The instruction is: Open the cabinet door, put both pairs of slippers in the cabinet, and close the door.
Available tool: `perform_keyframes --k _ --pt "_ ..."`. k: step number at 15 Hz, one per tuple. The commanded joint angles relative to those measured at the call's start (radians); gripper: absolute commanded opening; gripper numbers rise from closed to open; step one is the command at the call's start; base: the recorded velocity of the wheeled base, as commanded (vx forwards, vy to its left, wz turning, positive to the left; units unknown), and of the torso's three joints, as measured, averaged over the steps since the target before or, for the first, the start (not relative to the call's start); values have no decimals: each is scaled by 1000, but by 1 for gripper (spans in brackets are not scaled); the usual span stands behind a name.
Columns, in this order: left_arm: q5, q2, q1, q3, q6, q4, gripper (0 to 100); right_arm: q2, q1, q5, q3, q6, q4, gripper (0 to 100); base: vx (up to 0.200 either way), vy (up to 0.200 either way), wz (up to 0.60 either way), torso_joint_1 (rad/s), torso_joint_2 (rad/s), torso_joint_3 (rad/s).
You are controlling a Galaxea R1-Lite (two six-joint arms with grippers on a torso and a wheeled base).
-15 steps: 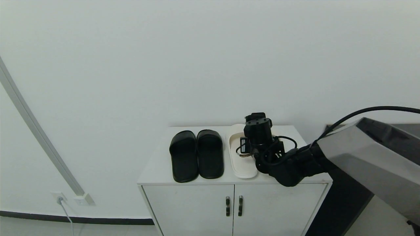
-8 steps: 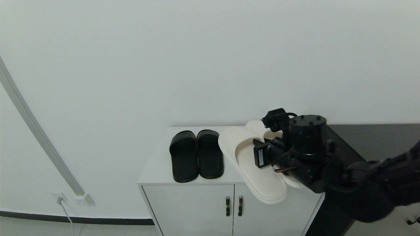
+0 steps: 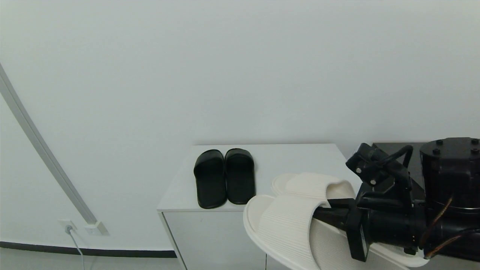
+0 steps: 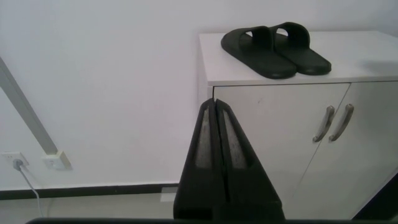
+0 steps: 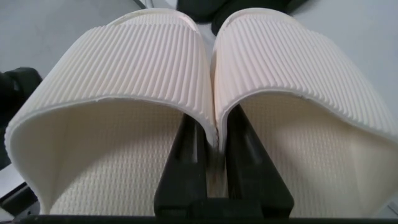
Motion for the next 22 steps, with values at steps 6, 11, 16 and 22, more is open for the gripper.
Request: perform_keyframes --k 6,11,16,22 --pt "-1 2 0 0 -1 0 0 -16 19 3 14 -3 -2 0 -100 0 0 4 0 2" --pt "-1 2 0 0 -1 0 0 -12 17 43 46 -16 -4 0 -160 0 0 -2 -2 5" --pt "-1 2 0 0 -1 0 0 15 17 41 49 -19 -5 0 0 0 0 0 0 0" --pt "1 2 -2 0 -2 0 0 7 14 39 60 -19 -5 0 0 0 0 -18 43 23"
